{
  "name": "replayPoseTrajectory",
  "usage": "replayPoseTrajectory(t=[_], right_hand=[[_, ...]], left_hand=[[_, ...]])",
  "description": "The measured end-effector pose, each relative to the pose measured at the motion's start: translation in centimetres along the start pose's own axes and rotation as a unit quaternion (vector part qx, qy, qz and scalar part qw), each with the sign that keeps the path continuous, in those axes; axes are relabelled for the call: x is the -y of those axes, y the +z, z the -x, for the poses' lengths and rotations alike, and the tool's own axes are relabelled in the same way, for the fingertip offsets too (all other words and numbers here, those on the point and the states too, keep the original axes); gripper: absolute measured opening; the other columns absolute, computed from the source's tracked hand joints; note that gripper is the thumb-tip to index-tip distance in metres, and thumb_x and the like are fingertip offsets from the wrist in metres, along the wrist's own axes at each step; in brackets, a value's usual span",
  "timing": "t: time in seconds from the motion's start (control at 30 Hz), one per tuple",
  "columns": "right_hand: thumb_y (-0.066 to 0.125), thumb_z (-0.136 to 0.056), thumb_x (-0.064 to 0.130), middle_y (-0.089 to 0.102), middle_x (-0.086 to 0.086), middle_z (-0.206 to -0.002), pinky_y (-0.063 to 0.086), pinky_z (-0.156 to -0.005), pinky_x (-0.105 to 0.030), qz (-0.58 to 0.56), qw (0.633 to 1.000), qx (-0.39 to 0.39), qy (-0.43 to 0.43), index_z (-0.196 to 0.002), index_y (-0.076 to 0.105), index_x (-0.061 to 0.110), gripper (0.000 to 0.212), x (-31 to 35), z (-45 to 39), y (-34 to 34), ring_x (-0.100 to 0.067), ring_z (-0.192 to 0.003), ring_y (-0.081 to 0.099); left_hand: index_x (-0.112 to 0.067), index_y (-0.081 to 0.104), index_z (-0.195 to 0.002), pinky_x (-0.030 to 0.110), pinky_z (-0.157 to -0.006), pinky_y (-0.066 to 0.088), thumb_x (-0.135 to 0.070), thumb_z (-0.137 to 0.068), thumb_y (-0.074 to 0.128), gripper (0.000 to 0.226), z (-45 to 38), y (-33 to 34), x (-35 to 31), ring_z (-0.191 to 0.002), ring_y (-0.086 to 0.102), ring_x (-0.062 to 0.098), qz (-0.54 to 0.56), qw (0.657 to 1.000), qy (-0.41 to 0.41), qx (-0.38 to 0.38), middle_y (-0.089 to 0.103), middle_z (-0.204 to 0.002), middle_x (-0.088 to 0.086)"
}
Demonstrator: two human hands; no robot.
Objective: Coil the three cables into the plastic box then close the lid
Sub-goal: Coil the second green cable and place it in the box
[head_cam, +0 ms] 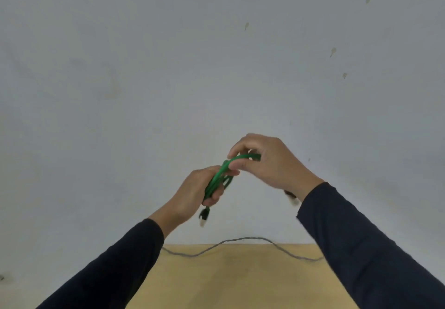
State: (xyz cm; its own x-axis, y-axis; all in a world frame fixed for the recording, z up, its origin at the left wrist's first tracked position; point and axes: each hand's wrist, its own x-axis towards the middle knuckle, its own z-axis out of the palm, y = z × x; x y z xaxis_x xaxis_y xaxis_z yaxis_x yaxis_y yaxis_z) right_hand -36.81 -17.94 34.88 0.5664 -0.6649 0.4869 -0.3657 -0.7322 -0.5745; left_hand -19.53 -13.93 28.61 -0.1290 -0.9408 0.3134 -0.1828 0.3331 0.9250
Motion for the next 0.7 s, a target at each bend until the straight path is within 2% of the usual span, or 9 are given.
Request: replayPoseTrajectory(t=[0.1, 0.17, 0.2, 0.27, 0.33, 0.4, 0.47, 0.6, 0.7], right_hand=[[0.062, -0.085, 0.031, 0.064, 0.014, -0.103, 0.044, -0.064, -0.019, -0.085, 0.995, 0.019, 0.039, -0.102, 0.065, 0.042, 0.020, -0.6, 0.3, 0.4, -0.010, -0.076, 0.062], [0.054, -0.091, 0.032, 0.069, 0.015, -0.102, 0.047, -0.055, -0.022, -0.101, 0.994, 0.032, 0.032, -0.111, 0.062, 0.042, 0.024, -0.5, 0.6, 1.3, -0.021, -0.067, 0.061], [0.051, -0.092, 0.031, 0.072, 0.016, -0.094, 0.046, -0.052, -0.019, -0.108, 0.993, 0.024, 0.033, -0.113, 0.062, 0.038, 0.024, -0.3, 0.8, 1.5, -0.025, -0.063, 0.060], [0.051, -0.093, 0.024, 0.069, 0.021, -0.069, 0.039, -0.048, -0.009, -0.127, 0.991, -0.011, 0.041, -0.112, 0.065, 0.025, 0.024, -0.1, 1.0, 1.5, -0.008, -0.049, 0.057], [0.051, -0.093, 0.023, 0.060, 0.015, -0.057, 0.035, -0.046, -0.008, -0.137, 0.988, -0.052, 0.052, -0.106, 0.069, 0.022, 0.022, -0.1, 0.9, 1.8, -0.001, -0.044, 0.049], [0.050, -0.093, 0.028, 0.054, 0.005, -0.059, 0.033, -0.048, -0.017, -0.157, 0.981, -0.088, 0.079, -0.099, 0.070, 0.025, 0.021, -0.2, 0.9, 2.3, -0.003, -0.043, 0.041], [0.049, -0.094, 0.029, 0.054, 0.000, -0.062, 0.034, -0.048, -0.025, -0.183, 0.973, -0.094, 0.108, -0.098, 0.070, 0.026, 0.022, -0.2, 1.0, 2.8, -0.007, -0.043, 0.038], [0.040, -0.098, 0.022, 0.062, 0.009, -0.069, 0.045, -0.061, -0.028, -0.187, 0.975, 0.005, 0.120, -0.112, 0.061, 0.039, 0.031, -0.4, 1.9, 2.5, -0.008, -0.046, 0.045], [0.045, -0.095, 0.018, 0.065, 0.016, -0.077, 0.045, -0.072, -0.021, -0.076, 0.989, 0.039, 0.122, -0.111, 0.063, 0.033, 0.028, -0.8, 2.2, 1.5, -0.005, -0.065, 0.057]], left_hand=[[-0.020, 0.073, -0.089, 0.024, -0.045, 0.019, -0.027, -0.084, 0.029, 0.045, 0.4, 0.8, -1.1, -0.040, 0.020, 0.010, 0.132, 0.991, 0.002, 0.019, 0.032, -0.044, -0.005], [-0.014, 0.071, -0.086, 0.024, -0.045, 0.019, -0.027, -0.082, 0.029, 0.044, 0.3, 0.8, -1.8, -0.038, 0.019, 0.008, 0.173, 0.985, 0.009, 0.024, 0.031, -0.043, -0.006], [-0.009, 0.067, -0.080, 0.024, -0.046, 0.021, -0.028, -0.084, 0.029, 0.043, 0.3, 0.7, -1.9, -0.038, 0.020, 0.009, 0.161, 0.987, 0.008, 0.018, 0.032, -0.042, -0.006], [-0.009, 0.057, -0.067, 0.027, -0.050, 0.027, -0.035, -0.095, 0.025, 0.049, 0.4, 0.7, -2.0, -0.040, 0.024, 0.013, 0.098, 0.995, -0.005, -0.030, 0.035, -0.043, -0.004], [-0.016, 0.062, -0.076, 0.026, -0.051, 0.034, -0.039, -0.100, 0.023, 0.052, 0.4, 0.9, -1.9, -0.044, 0.034, 0.013, 0.034, 0.994, 0.020, -0.107, 0.047, -0.051, -0.002], [-0.023, 0.062, -0.101, 0.025, -0.049, 0.038, -0.041, -0.097, 0.030, 0.036, 0.5, 1.3, -1.8, -0.048, 0.042, 0.011, -0.004, 0.982, 0.082, -0.170, 0.056, -0.062, -0.004], [-0.031, 0.059, -0.110, 0.021, -0.048, 0.038, -0.034, -0.097, 0.035, 0.028, 0.5, 1.6, -1.4, -0.048, 0.043, 0.008, -0.017, 0.972, 0.114, -0.205, 0.056, -0.066, -0.002], [-0.028, 0.065, -0.100, 0.019, -0.043, 0.032, -0.017, -0.098, 0.040, 0.028, 0.6, 0.9, -1.3, -0.045, 0.036, 0.005, 0.047, 0.960, 0.112, -0.251, 0.048, -0.062, 0.003], [-0.025, 0.066, -0.096, 0.019, -0.042, 0.029, -0.017, -0.098, 0.040, 0.027, 0.5, -0.5, -1.3, -0.043, 0.032, 0.007, 0.072, 0.957, 0.086, -0.268, 0.047, -0.059, 0.002]])
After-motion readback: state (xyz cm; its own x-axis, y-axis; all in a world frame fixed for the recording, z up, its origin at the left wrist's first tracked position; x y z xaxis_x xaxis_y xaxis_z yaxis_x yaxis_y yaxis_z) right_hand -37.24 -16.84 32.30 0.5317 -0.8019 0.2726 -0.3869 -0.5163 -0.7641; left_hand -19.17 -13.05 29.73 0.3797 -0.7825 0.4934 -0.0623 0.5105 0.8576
